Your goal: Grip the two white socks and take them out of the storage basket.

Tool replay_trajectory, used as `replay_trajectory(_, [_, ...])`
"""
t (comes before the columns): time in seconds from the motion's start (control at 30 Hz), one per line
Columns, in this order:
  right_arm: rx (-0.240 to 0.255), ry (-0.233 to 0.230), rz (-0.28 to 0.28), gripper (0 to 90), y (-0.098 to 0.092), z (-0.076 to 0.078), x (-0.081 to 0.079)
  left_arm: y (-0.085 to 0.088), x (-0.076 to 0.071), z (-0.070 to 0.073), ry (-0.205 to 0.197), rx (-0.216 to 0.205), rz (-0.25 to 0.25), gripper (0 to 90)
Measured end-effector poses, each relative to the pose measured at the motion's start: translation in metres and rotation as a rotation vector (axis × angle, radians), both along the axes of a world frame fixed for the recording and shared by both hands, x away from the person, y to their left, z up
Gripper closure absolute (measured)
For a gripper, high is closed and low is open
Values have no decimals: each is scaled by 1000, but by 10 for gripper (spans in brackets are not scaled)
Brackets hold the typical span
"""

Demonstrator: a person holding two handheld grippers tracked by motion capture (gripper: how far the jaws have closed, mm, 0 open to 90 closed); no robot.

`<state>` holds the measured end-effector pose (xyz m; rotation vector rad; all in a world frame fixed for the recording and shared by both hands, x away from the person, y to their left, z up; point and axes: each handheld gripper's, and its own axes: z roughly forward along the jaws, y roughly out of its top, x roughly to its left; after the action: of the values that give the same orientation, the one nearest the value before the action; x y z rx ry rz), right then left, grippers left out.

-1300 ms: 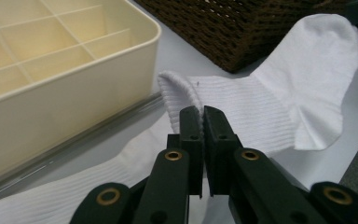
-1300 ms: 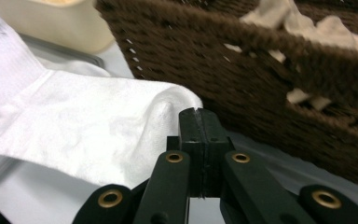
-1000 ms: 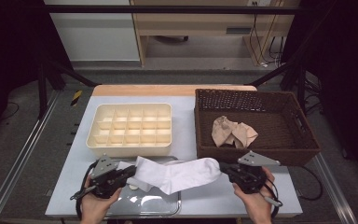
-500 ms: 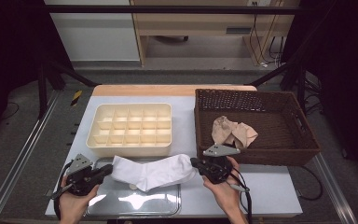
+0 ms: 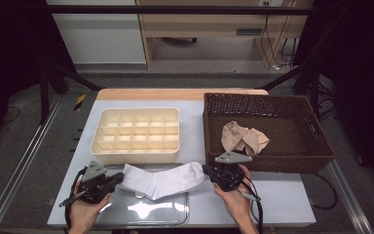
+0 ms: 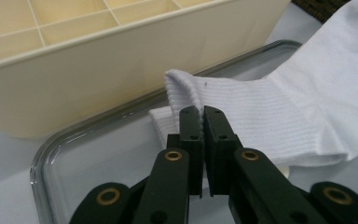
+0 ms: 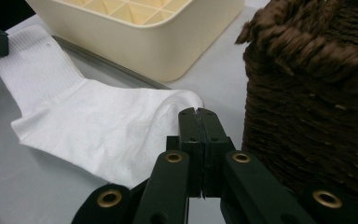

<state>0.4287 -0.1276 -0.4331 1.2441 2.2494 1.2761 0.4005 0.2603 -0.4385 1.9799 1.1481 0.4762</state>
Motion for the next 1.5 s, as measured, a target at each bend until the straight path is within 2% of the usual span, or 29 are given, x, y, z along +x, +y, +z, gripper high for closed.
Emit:
replay_trajectory(0.2, [-26,35,-3,900,3,-13,3,-1,2,-5,18,22,5,867])
replay_trajectory(0.43, [-15,43,-10,900,3,-19,4,-4,4,-9,38,42,1,866])
replay_trajectory(0.67, [-65,66,-16,899,9,-36,10,-5,4,-13,51,68,-3,863])
replay_trajectory(0.77, [-77,64,-16,870,12,-39,11,-6,5,-15,56,77,-2,855])
replay_trajectory(0.83, [-82,41,-19,817,12,-37,9,-4,4,-14,41,72,10,817])
replay_trajectory(0.93, [-53,18,-20,729,6,-32,5,-1,4,-15,23,71,30,695])
replay_trajectory(1.0, [-40,33,-28,701,3,-36,2,2,5,-17,37,61,34,651])
replay_trajectory(1.07, [-51,47,-34,691,3,-39,3,2,5,-18,45,63,36,631])
replay_trajectory(1.1, [-66,64,-34,673,4,-46,4,2,6,-19,56,62,30,630])
replay_trajectory(1.2, [-58,70,-32,658,7,-50,6,0,6,-20,58,75,30,606])
replay_trajectory(1.27, [-60,62,-31,667,9,-53,6,-4,6,-22,77,106,27,590])
replay_trajectory(1.37, [-55,53,-45,748,10,-54,4,-8,7,-23,89,109,21,609])
replay_trajectory(1.43, [-24,69,-41,834,11,-55,4,-8,8,-24,104,103,23,647])
replay_trajectory(1.5, [-7,100,-45,877,12,-55,4,-8,9,-23,116,101,15,693])
